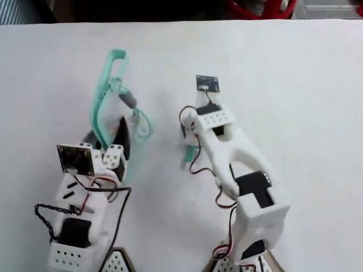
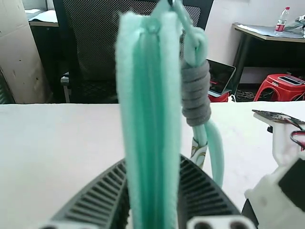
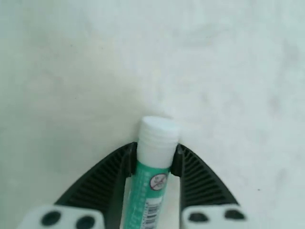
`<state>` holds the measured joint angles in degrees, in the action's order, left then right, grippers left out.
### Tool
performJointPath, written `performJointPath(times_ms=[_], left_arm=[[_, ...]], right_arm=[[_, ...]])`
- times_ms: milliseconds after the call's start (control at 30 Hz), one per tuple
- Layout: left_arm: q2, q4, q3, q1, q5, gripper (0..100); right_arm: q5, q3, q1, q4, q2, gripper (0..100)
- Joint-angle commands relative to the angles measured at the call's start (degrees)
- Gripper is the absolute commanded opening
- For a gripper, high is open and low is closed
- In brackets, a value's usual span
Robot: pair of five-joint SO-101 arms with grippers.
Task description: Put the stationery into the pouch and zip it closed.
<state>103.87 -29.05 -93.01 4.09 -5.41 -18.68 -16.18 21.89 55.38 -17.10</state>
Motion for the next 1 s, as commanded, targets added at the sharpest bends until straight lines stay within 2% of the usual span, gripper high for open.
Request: performJointPath(times_ms=[0,67,200,300,400,533,700,967], left_arm=[[0.5,-0.1,3.4,0.2,-0.7,12],[0.5,-0.1,3.4,0.2,-0.7,12],[0.5,-0.1,3.4,0.2,-0.7,12],[0.5,0.4,2.5,1.2,-0.6,12],[0.5,0.4,2.0,3.0,-0.6,12],[0.5,-0.1,2.0,3.7,-0.6,12],[0.5,-0.1,2.0,3.7,-0.6,12],[0.5,-0.1,2.0,3.7,-0.6,12]], right_arm=[[0.1,2.4,-2.6,1.5,6.4,1.9],[0.6,2.3,-4.1,1.9,13.5,1.8],[6.9,2.4,-3.9,-0.4,31.7,1.8],[12.4,2.2,0.0,-7.3,45.1,1.8],[19.6,1.3,5.6,-19.5,53.2,1.8],[28.8,0.6,12.4,-36.6,54.3,1.8],[44.3,0.8,19.8,-46.5,49.4,1.7],[45.0,0.8,20.3,-54.0,40.9,1.7]])
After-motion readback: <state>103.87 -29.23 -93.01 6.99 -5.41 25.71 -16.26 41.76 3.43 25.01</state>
